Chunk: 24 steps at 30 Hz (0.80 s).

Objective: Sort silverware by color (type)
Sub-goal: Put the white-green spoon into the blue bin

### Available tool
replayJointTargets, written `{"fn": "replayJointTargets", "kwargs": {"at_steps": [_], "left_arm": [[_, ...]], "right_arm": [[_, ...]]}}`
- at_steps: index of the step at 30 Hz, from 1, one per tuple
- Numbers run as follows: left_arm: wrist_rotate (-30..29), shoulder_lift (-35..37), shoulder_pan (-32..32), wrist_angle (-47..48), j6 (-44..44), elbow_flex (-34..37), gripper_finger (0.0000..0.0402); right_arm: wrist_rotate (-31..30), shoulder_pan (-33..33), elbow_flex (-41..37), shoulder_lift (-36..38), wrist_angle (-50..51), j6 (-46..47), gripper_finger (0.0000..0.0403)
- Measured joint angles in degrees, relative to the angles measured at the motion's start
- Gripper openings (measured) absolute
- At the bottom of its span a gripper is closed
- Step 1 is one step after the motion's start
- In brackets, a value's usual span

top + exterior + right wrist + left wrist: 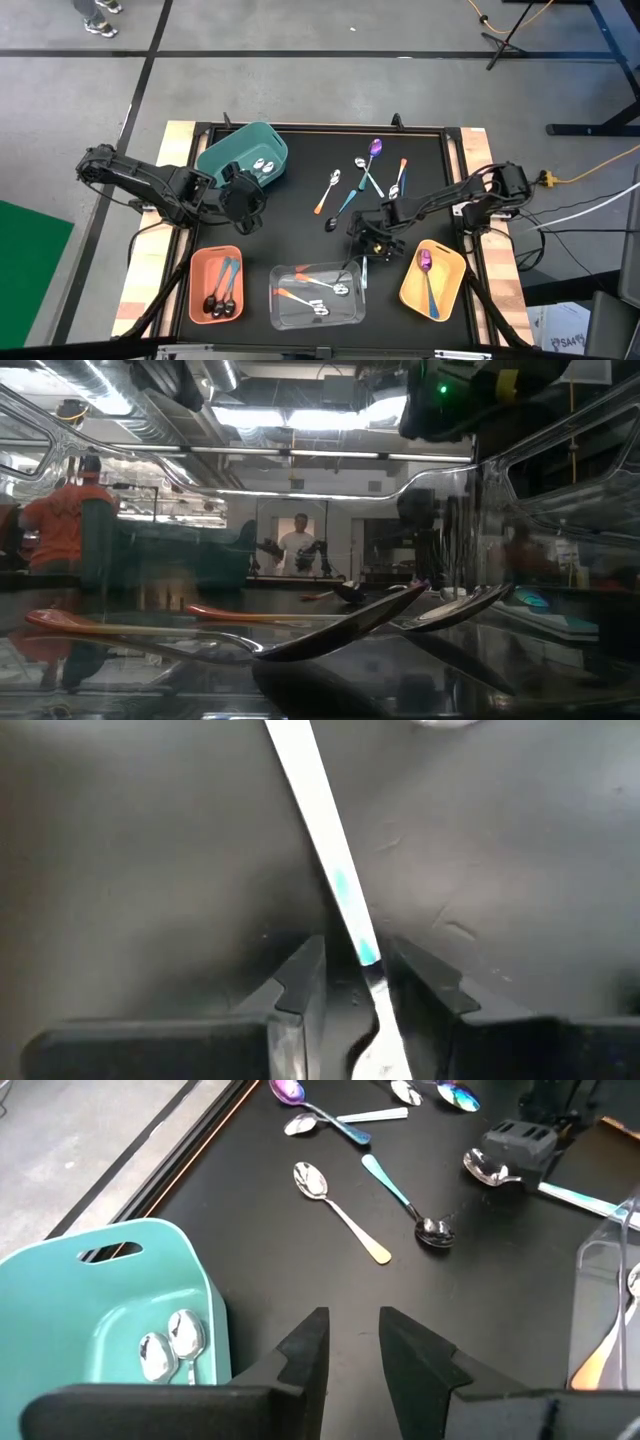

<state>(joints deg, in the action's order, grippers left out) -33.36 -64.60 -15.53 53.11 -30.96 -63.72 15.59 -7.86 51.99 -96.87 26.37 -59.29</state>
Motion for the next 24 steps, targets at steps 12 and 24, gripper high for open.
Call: {"fn": "replayJointTargets", "kwargs": {"at_steps": [12,24], "left_arm": [[0.0,0.0,0.0,0.0,0.0,0.0,0.0085],[0.0,0.0,0.0,0.0,0.0,0.0,0.0085]], "right_arm": [[-0.2,0.0,0.2,-2.5,0.0,0.0,0.0080],[-0.8,0.0,0.2,-2.6,1.8,-0.1,0.0009]]}}
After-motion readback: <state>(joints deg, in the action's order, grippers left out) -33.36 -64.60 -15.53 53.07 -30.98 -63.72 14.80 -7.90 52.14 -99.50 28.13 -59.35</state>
